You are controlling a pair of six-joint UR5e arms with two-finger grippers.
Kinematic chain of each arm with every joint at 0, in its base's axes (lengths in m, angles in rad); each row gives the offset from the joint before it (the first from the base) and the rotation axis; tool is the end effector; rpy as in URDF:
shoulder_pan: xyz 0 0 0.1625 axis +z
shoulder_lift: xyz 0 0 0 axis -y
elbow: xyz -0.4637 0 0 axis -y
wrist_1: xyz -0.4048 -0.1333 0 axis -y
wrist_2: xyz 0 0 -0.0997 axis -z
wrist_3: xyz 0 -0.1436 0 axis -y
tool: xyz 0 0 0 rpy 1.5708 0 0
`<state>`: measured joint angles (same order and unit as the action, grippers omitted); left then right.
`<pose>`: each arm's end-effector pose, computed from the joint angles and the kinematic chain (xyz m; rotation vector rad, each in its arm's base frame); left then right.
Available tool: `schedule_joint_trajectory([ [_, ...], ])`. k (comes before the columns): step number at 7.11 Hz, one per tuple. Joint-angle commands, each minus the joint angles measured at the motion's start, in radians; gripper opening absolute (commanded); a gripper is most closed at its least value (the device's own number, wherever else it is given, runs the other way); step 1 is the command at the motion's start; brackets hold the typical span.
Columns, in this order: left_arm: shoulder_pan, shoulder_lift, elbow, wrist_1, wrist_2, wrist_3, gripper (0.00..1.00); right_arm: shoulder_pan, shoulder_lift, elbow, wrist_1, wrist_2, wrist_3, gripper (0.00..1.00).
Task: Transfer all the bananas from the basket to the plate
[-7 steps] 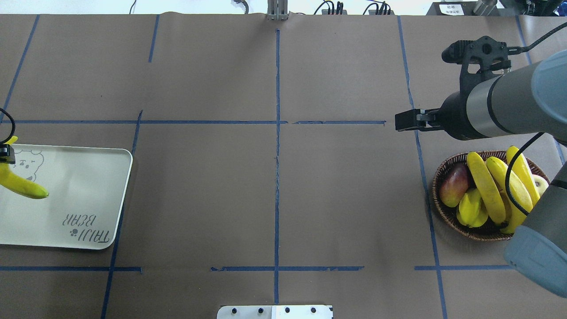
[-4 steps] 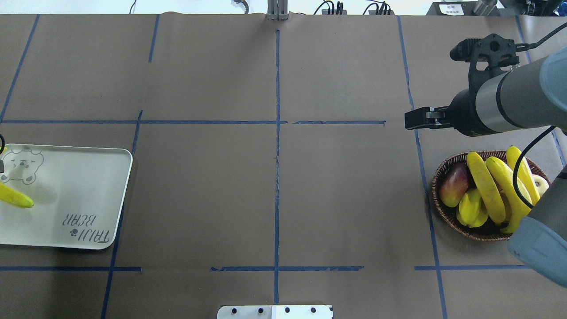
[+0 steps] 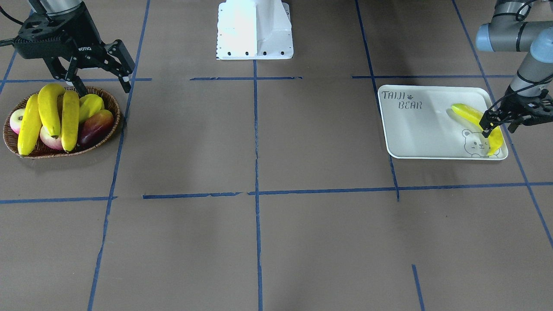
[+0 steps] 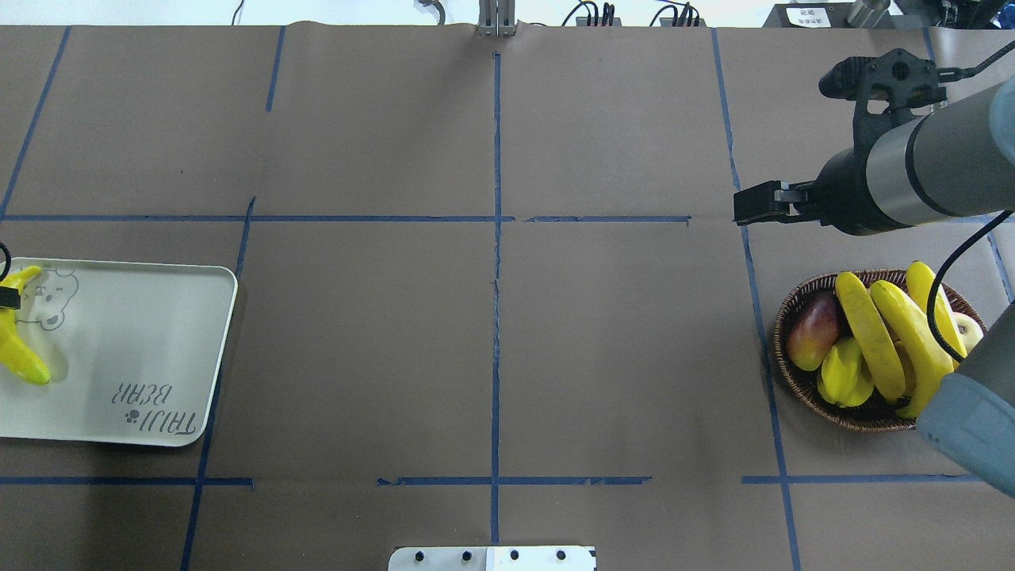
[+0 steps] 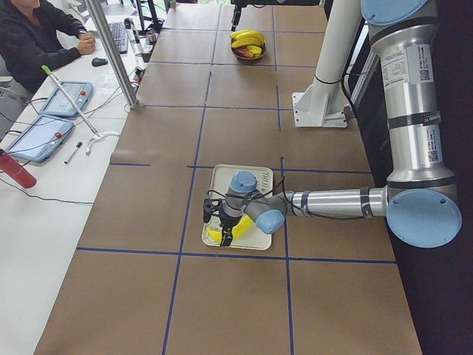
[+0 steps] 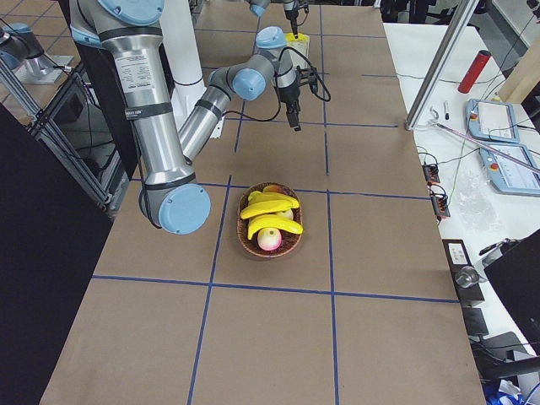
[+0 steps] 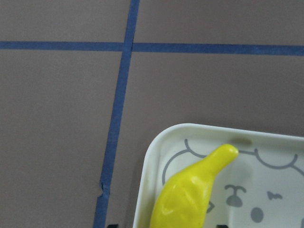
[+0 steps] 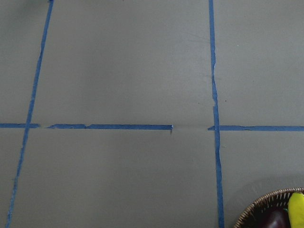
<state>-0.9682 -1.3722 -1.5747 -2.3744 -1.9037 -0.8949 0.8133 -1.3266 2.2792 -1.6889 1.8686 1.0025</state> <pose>0.1924 -0.4321 0.7497 0.2225 0.6475 -0.1795 -0.2879 -0.4371 0.3009 0.3116 -0.8167 0.1050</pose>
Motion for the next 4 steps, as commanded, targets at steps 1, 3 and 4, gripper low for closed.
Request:
schedule_joint_trajectory([
  [1, -0.013, -0.008, -0.039, 0.004, -0.142, 0.002, 1.0, 0.027, -0.057, -0.001, 0.0, 0.003, -0.11, 1.0],
  [3, -0.067, -0.01, -0.106, 0.085, -0.257, 0.002, 1.0, 0.11, -0.178, -0.019, 0.009, 0.058, -0.331, 1.0],
  [4, -0.069, -0.03, -0.181, 0.194, -0.258, 0.002, 1.0, 0.145, -0.206, -0.07, 0.011, 0.123, -0.396, 1.0],
])
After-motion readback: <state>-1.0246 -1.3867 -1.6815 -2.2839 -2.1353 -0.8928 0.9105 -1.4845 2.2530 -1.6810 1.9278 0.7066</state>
